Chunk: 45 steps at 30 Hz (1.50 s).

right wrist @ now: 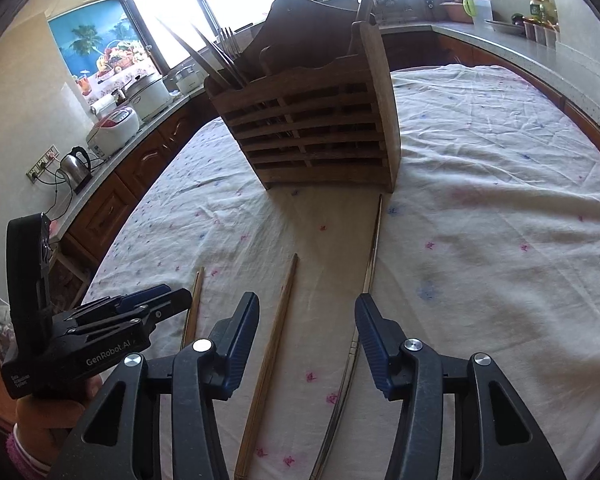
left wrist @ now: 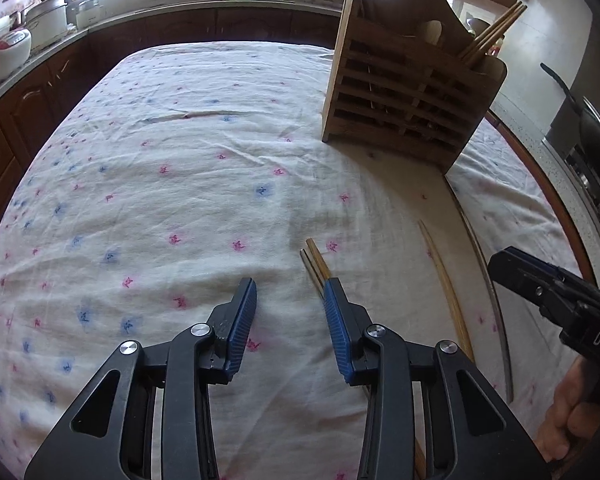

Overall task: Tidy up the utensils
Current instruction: 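Close the right tool on a wooden chopstick while the left tool grasps a metal chopstick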

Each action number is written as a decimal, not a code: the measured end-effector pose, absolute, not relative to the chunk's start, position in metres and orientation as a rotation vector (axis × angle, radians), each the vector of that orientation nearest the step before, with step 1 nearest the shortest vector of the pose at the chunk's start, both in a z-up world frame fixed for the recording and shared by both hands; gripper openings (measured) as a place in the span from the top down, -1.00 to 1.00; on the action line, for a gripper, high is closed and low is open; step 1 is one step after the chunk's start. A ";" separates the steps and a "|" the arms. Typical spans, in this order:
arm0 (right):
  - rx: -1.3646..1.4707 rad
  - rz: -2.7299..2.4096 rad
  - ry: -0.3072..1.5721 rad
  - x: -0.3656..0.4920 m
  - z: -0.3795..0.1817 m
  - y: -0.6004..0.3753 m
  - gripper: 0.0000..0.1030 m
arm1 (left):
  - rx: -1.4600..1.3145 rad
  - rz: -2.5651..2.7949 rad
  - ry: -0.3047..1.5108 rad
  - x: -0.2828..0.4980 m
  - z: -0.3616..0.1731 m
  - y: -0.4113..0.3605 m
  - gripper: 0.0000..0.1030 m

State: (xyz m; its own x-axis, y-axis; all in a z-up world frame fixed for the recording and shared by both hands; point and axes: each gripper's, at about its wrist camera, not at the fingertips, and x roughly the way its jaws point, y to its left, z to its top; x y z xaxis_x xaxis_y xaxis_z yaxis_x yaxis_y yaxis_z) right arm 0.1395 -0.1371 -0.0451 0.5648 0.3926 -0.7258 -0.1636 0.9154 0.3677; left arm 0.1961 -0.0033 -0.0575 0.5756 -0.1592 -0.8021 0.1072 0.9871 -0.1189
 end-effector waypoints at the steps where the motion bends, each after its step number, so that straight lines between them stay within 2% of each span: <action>1: 0.277 0.332 0.916 0.140 -0.045 -0.138 0.00 | -0.045 -0.153 0.944 0.195 -0.057 -0.005 0.33; 7: 0.282 0.329 0.914 0.143 -0.045 -0.137 0.01 | 0.006 -0.158 0.973 0.209 -0.057 -0.013 0.38; 11: 0.272 0.338 0.921 0.143 -0.044 -0.136 0.11 | 0.118 -0.194 0.957 0.199 -0.058 -0.016 0.43; 14: 0.247 0.360 0.931 0.146 -0.044 -0.131 0.21 | 0.093 -0.270 0.958 0.191 -0.057 -0.002 0.62; 19: 0.159 0.383 0.960 0.158 -0.049 -0.107 0.27 | -0.004 -0.273 0.997 0.190 -0.055 0.012 0.63; 22: 0.101 0.371 0.998 0.171 -0.059 -0.093 0.44 | -0.033 -0.233 1.009 0.193 -0.055 0.010 0.62; 27: -0.028 0.339 0.980 0.177 -0.062 -0.077 0.52 | -0.016 -0.198 0.972 0.199 -0.057 -0.001 0.64; 29: -0.056 0.324 0.969 0.177 -0.063 -0.076 0.75 | -0.001 -0.200 0.955 0.201 -0.058 -0.004 0.72; 31: -0.046 0.331 0.968 0.176 -0.063 -0.078 0.84 | 0.009 -0.205 0.945 0.202 -0.059 -0.004 0.80; 36: 0.023 0.357 0.971 0.170 -0.058 -0.087 0.90 | -0.023 -0.248 0.954 0.204 -0.057 0.002 0.93; 45: 0.160 0.401 0.839 0.140 0.002 -0.116 0.91 | -0.072 -0.293 0.841 0.175 -0.009 0.012 0.93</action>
